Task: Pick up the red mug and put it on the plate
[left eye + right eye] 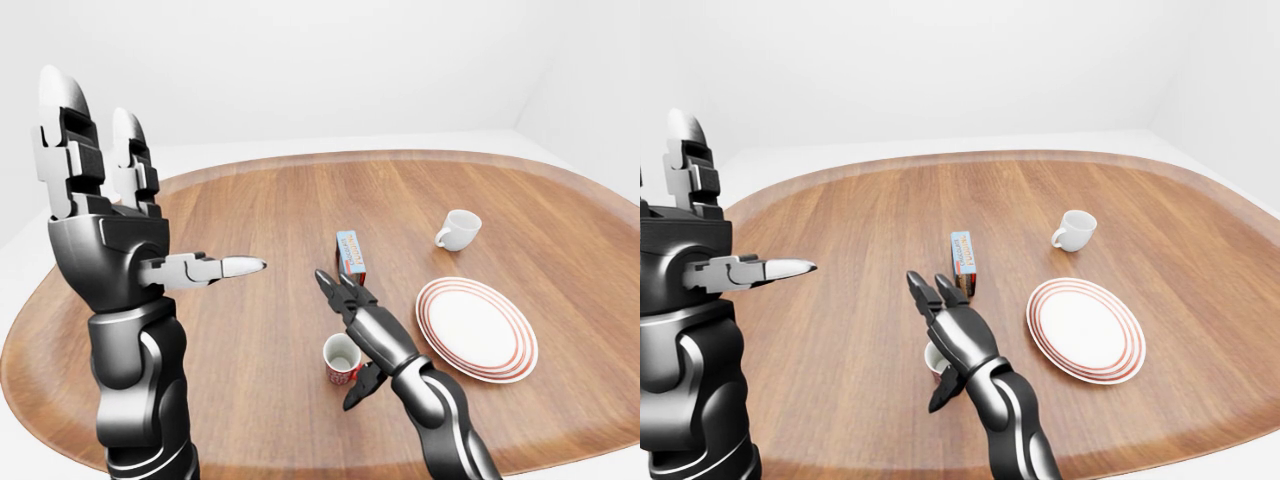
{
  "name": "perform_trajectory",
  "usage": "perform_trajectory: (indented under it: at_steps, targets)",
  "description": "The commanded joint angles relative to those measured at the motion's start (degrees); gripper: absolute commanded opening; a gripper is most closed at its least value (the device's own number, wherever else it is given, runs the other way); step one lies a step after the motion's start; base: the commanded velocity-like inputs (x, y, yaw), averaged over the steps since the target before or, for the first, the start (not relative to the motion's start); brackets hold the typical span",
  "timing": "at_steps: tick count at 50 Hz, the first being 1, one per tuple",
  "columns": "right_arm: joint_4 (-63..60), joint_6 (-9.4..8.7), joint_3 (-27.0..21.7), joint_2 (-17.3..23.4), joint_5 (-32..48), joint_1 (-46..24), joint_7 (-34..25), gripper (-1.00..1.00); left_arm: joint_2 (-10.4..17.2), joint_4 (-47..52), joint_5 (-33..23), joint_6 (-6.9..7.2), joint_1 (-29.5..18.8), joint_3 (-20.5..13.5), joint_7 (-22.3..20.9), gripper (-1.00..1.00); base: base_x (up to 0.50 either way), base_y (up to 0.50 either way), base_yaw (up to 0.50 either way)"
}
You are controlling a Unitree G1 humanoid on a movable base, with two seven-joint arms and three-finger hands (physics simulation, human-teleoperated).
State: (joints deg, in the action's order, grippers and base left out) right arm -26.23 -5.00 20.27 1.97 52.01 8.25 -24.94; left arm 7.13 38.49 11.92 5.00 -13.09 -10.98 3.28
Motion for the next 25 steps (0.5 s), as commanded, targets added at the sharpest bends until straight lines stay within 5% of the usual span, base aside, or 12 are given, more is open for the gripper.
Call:
perform_trajectory:
  at_steps: [1,25]
  targets:
    - [2.6,0.0,-0.4,-0.2,1.3,-0.2,0.4,1.0,0.1,0.2,0.2,0.0,-0.1,-0.1,0.1,1.0,0.0,0.0,0.0]
    - [9.5,0.0,-0.6,-1.5,5.2,-3.1,0.8,1.0,0.1,0.8,0.3,0.0,0.1,-0.2,0.2,1.0,0.0,0.0,0.0]
